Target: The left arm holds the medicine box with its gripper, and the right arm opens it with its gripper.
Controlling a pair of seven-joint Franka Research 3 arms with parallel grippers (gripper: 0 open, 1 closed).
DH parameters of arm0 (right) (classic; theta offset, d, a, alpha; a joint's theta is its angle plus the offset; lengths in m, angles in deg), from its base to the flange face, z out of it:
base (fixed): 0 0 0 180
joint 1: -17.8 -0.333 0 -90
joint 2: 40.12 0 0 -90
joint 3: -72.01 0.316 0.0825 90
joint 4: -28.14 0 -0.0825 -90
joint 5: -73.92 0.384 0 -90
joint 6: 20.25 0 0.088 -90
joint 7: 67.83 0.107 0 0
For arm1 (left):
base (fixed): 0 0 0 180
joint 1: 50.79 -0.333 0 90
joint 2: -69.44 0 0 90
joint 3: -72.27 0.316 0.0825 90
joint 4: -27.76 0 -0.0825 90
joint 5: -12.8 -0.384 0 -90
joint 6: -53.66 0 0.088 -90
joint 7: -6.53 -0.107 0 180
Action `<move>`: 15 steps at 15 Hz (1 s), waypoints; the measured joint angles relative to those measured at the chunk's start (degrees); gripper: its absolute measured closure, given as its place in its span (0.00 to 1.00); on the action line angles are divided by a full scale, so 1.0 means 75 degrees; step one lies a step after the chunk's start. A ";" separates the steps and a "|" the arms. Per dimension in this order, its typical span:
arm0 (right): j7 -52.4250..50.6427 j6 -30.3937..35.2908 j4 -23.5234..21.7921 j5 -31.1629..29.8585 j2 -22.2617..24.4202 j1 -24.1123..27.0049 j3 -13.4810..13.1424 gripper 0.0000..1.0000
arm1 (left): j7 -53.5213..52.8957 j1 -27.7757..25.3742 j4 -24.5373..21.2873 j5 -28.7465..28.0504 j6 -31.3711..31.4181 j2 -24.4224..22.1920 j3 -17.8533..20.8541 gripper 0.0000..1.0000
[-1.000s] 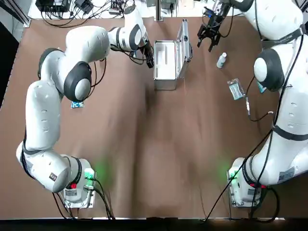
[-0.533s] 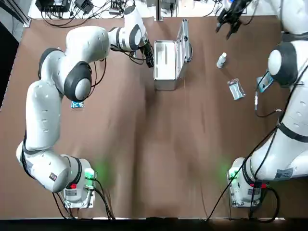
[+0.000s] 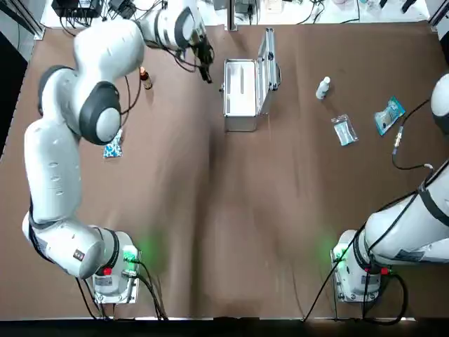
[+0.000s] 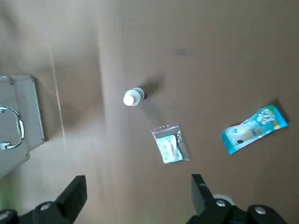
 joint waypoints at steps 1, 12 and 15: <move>0.0000 0.0001 -0.0010 -0.0009 0.0189 0.0034 0.0000 0.01 | -0.0309 -0.0103 0.0008 -0.0218 -0.0381 -0.0227 0.0040 0.00; 0.0002 -0.0833 -0.1552 -0.0427 0.2024 -0.0012 0.0121 0.01 | -0.6463 -0.2084 0.0038 -0.1139 -0.4350 -0.2226 0.0183 0.00; 0.0002 -0.0907 -0.1589 -0.0602 0.2023 -0.0014 0.0126 0.01 | -0.7897 -0.2714 0.0284 -0.1255 -0.5023 -0.2544 0.0193 0.00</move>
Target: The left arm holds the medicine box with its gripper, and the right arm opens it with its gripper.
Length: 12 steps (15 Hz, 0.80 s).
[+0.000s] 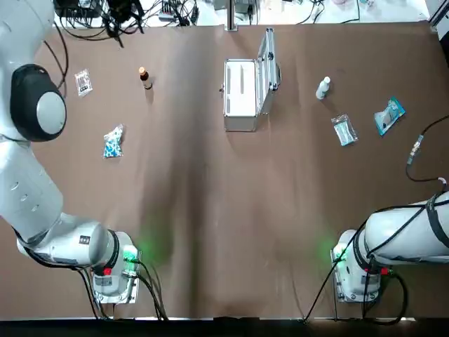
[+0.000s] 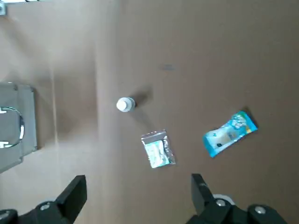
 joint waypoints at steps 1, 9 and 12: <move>0.0000 0.0000 -0.0004 -0.0156 0.0000 0.0000 -0.0001 0.01 | -0.0753 -0.0118 0.0108 -0.0117 -0.0189 -0.0042 0.0001 0.00; 0.0175 0.0276 -0.0075 -0.0504 0.0000 -0.0153 0.0036 0.01 | -0.4251 -0.0521 0.0527 -0.0364 -0.0332 -0.0142 0.0002 0.00; 0.0236 -0.0034 -0.0123 -0.0529 0.0000 -0.0225 0.0053 0.01 | -0.4342 -0.0697 0.0632 -0.0365 -0.0330 -0.0535 -0.0057 0.00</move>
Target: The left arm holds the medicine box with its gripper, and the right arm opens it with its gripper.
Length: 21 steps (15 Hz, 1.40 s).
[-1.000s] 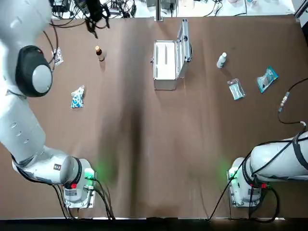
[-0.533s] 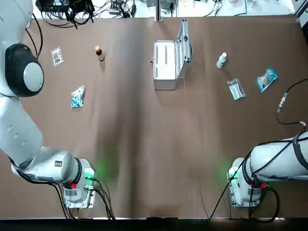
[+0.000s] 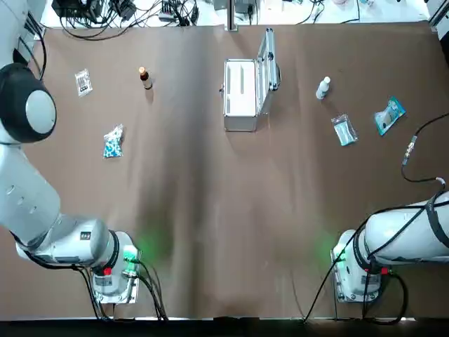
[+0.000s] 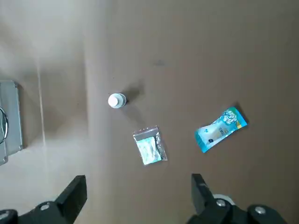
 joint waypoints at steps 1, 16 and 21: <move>0.0004 -0.0026 -0.0010 -0.0009 0.0000 0.0001 -0.0002 0.01 | 0.0000 0.0007 -0.0051 -0.0004 0.0019 -0.0158 -0.0043 0.00; 0.0001 -0.0215 -0.0062 -0.0033 -0.0104 -0.0001 -0.0009 0.01 | -0.1645 -0.0050 -0.1006 -0.0059 0.0814 -0.0981 0.0161 0.00; -0.0001 -0.0239 -0.0059 -0.0033 -0.0111 -0.0009 -0.0001 0.01 | -0.1672 -0.0037 -0.1046 -0.0059 0.0776 -0.0981 0.0139 0.00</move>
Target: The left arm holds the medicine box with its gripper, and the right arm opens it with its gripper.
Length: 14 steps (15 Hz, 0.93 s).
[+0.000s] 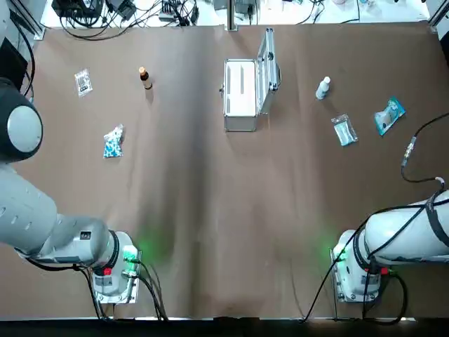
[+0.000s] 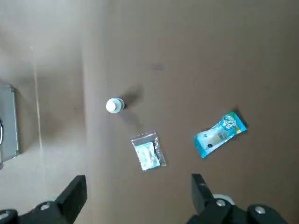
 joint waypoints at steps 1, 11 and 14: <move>0.0000 -0.0012 0.0005 0.0000 0.0000 0.0000 0.0000 0.01 | -0.0023 -0.0001 0.0000 0.0000 0.0000 0.0000 0.0000 0.00; 0.0009 0.0003 -0.0007 0.0019 -0.0020 -0.0005 0.0004 0.01 | -0.0130 0.0055 -0.0021 -0.0268 0.0059 0.0000 -0.0163 0.00; 0.0011 0.0024 -0.0014 0.0036 -0.0075 -0.0010 0.0007 0.01 | -0.0106 0.0032 -0.0022 -0.0268 0.0074 0.0002 -0.0156 0.00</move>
